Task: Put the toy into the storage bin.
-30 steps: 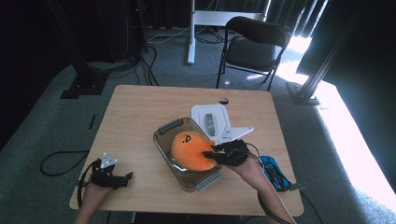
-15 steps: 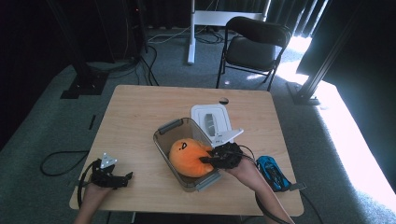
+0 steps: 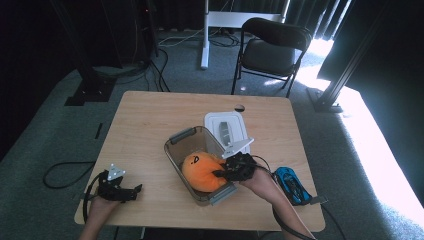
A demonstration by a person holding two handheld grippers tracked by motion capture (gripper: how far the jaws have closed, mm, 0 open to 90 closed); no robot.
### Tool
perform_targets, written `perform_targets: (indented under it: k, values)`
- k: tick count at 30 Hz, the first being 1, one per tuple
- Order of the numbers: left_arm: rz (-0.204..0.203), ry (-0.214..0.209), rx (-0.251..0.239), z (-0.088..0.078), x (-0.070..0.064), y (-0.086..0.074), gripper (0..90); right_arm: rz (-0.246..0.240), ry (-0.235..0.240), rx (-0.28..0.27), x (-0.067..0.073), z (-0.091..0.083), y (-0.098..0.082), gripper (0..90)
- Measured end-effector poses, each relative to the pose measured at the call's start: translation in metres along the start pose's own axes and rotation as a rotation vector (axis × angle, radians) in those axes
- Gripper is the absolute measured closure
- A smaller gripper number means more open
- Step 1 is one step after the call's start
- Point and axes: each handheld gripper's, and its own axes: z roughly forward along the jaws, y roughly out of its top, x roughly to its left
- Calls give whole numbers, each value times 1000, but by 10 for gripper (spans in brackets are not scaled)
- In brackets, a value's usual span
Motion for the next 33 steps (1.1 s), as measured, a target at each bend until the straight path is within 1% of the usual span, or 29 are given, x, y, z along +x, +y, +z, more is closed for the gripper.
perform_targets:
  k: [12, 23, 26, 29, 31, 33]
  values:
    - [1, 1, -1, 0, 0, 0, 2, -5, 7, 48, -4, 8, 5, 724]
    - [1, 1, -2, 0, 0, 0, 2, -25, 10, 103, -5, 17, 12, 703]
    - [2, 0, -1, 0, 0, 0, 2, -27, 11, 127, -7, 22, 17, 702]
    - [2, 0, -1, 0, 0, 0, 2, -39, -1, 155, -6, 28, 20, 702]
    - [2, 0, -1, 0, 0, 0, 2, -47, -8, 170, -4, 31, 21, 694]
    - [2, 0, -1, 0, 0, 0, 2, -45, -6, 176, -4, 31, 21, 669]
